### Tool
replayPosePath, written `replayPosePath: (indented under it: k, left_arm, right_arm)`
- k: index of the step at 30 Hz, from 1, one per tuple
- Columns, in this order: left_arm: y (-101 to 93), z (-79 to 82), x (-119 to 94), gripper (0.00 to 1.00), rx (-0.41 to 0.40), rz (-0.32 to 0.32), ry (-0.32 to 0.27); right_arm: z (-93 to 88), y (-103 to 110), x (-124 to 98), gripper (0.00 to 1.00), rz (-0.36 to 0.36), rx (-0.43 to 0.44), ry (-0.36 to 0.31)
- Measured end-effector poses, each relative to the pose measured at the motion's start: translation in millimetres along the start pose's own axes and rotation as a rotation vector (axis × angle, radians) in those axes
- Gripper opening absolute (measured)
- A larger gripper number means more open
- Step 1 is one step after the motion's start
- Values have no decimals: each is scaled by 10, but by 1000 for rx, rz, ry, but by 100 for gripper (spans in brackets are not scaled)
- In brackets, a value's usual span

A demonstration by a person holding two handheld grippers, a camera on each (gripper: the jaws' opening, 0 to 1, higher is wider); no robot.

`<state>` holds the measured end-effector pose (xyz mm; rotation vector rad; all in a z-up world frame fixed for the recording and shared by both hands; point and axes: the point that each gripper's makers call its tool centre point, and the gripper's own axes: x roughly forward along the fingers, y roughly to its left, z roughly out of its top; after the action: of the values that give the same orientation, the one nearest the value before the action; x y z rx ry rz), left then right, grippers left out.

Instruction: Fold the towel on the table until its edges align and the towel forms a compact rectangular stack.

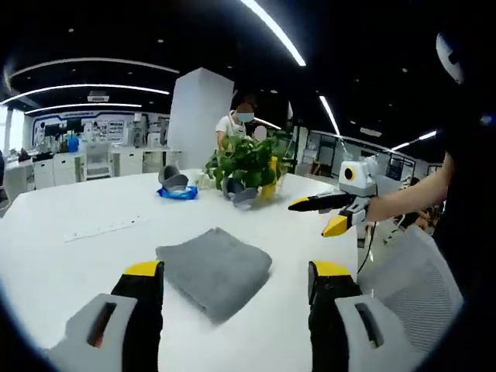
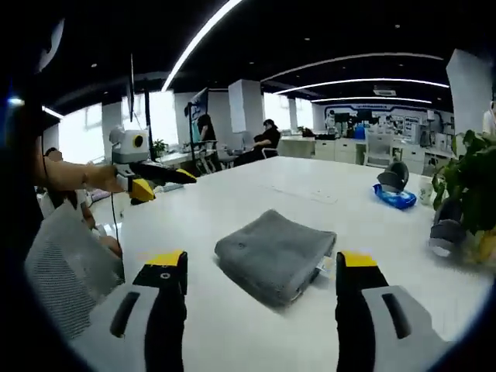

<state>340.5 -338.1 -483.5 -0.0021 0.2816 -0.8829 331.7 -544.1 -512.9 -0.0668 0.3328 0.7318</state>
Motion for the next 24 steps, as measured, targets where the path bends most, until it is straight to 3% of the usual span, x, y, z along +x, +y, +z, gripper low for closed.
replayPosePath:
  k: [1, 4, 9, 11, 13, 15, 16, 17, 18, 19, 22, 24]
  left_arm:
    - [-33, 1, -62, 100, -2, 15, -3]
    - [-106, 0, -319, 100, 21, 114, -30]
    - [-224, -67, -641, 99, 3, 241, -66]
    - [-277, -140, -711, 99, 7, 270, -59]
    - [-288, -251, -750, 99, -20, 310, -36]
    - [-312, -283, -747, 99, -84, 318, -60]
    - [-303, -321, -754, 99, -73, 313, -19]
    - [-253, -322, -776, 99, -36, 347, -6]
    - [-205, -265, -790, 99, 31, 379, -21]
    - [-225, -249, -788, 99, 25, 368, -26]
    - [-332, -181, -818, 99, -73, 332, -99]
    - [-347, -282, -828, 99, -49, 349, -64]
  right_arm:
    - [-9, 20, -54, 100, -12, 7, -3]
    - [-89, 78, -277, 99, -44, 4, 26]
    - [-52, 113, -613, 99, -150, 9, -24]
    - [-28, 134, -695, 99, -183, -29, -73]
    - [-127, 177, -743, 99, -198, -18, -60]
    - [-212, 179, -755, 99, -224, 46, -53]
    - [-238, 196, -745, 99, -233, 92, -65]
    - [-249, 197, -733, 99, -229, 104, -68]
    - [-251, 196, -721, 98, -210, 84, -39]
    - [-252, 178, -723, 97, -219, 73, -26]
    - [-192, 320, -755, 96, -207, 53, -44]
    - [-241, 374, -773, 97, -195, 61, -69]
